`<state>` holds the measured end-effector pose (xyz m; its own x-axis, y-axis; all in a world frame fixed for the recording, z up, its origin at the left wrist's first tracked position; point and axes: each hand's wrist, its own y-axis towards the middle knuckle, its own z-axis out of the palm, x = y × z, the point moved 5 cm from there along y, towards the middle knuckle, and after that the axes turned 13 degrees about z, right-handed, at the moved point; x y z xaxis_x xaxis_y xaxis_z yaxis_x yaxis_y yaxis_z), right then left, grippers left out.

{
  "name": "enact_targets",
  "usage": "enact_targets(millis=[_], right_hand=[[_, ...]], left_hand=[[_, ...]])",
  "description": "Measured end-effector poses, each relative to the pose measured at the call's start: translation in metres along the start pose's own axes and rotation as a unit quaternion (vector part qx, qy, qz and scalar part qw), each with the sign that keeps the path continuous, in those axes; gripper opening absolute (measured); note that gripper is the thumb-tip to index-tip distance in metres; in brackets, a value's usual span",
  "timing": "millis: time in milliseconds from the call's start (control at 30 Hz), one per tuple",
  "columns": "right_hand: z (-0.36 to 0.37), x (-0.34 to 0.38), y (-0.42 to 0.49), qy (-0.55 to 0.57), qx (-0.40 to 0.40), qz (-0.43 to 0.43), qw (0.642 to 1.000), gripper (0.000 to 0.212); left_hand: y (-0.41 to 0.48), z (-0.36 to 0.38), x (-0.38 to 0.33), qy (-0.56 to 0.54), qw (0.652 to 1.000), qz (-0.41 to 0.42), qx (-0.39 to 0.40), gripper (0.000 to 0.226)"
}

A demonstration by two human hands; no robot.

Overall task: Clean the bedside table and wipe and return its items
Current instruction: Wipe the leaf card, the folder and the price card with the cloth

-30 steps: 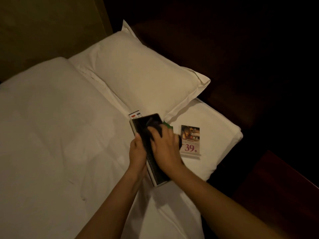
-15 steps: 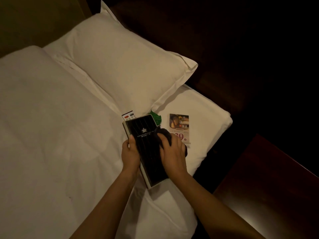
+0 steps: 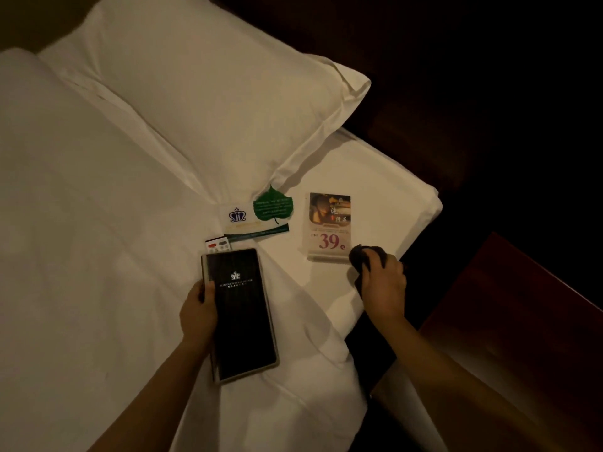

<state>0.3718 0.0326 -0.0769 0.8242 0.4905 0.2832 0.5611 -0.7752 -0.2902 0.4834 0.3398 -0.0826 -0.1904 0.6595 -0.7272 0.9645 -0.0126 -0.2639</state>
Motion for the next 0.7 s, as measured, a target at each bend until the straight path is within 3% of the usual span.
enact_targets(millis=[100,167,333,500,700], right_hand=[[-0.002,-0.006,0.015,0.000,-0.007,0.010,1.000,0.037],[-0.002,-0.008,0.025,0.002,-0.006,0.019,1.000,0.037],[0.000,-0.013,0.046,0.020,-0.004,0.028,0.999,0.037],[0.008,-0.020,0.066,0.042,-0.009,0.023,0.999,0.037],[0.017,-0.017,0.079,0.078,0.004,0.028,0.997,0.038]], left_hand=[[0.004,0.003,-0.034,0.051,0.993,0.091,-0.047,0.024],[0.006,0.018,-0.061,0.070,0.988,0.129,-0.047,0.034],[0.018,0.098,-0.118,-0.008,0.986,0.151,0.072,0.044],[0.049,0.177,-0.128,0.038,0.973,0.075,0.216,0.049],[0.062,0.202,-0.112,-0.077,0.976,-0.039,0.199,0.026]])
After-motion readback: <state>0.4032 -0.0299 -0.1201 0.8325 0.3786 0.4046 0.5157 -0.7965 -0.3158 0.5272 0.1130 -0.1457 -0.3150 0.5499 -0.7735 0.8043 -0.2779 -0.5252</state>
